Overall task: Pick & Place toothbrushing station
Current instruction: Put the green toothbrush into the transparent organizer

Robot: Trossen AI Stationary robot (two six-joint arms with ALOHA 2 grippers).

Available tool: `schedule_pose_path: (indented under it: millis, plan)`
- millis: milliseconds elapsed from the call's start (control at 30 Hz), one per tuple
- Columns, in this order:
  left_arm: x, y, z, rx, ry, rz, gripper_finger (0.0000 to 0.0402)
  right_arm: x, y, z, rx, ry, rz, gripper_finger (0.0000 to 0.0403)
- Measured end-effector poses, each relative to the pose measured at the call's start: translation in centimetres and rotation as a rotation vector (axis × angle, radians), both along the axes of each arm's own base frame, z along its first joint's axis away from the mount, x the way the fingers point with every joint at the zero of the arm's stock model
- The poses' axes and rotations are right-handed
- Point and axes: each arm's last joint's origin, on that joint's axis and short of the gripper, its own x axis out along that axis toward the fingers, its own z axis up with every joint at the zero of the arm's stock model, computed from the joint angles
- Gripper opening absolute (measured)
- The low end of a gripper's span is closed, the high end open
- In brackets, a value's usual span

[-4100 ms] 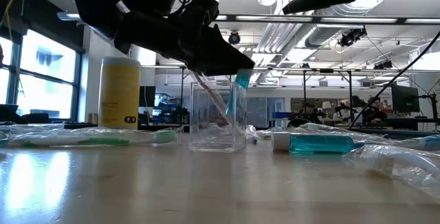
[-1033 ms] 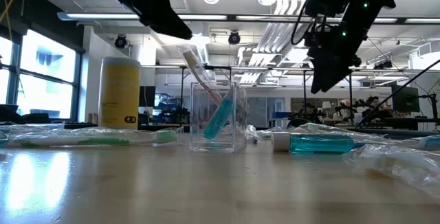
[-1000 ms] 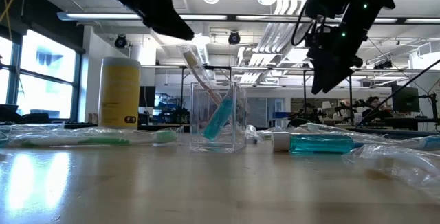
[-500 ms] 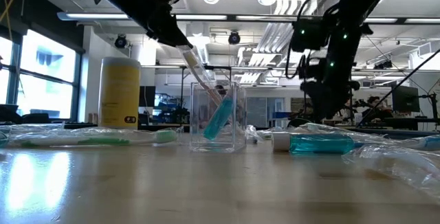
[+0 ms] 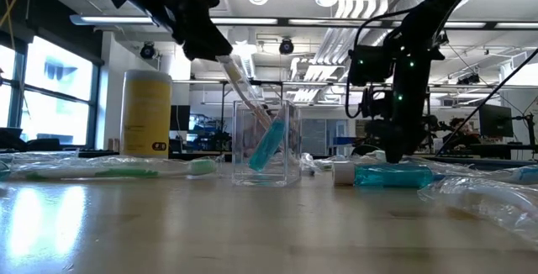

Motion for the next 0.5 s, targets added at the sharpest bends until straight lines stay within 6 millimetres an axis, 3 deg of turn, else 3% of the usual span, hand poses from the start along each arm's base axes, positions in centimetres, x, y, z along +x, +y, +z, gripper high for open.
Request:
schedule_pose_path:
  millis: [200, 400, 500]
  plan:
    - [-0.2, -1.5, -0.7, -0.088, 0.082, -0.064, 0.0209, -0.1, -0.1, 0.1, -0.038, 0.004, -0.004, 0.0025]
    - [-0.1, -4.9, -1.3, -0.059, 0.166, -0.151, 0.0209, 0.4, 0.1, 0.5, -0.096, -0.006, -0.001, 0.0014]
    - [-0.2, -6.4, -1.6, -0.008, 0.202, -0.150, 0.0209, 0.7, 0.4, 2.2, -0.121, -0.018, 0.007, 0.0012]
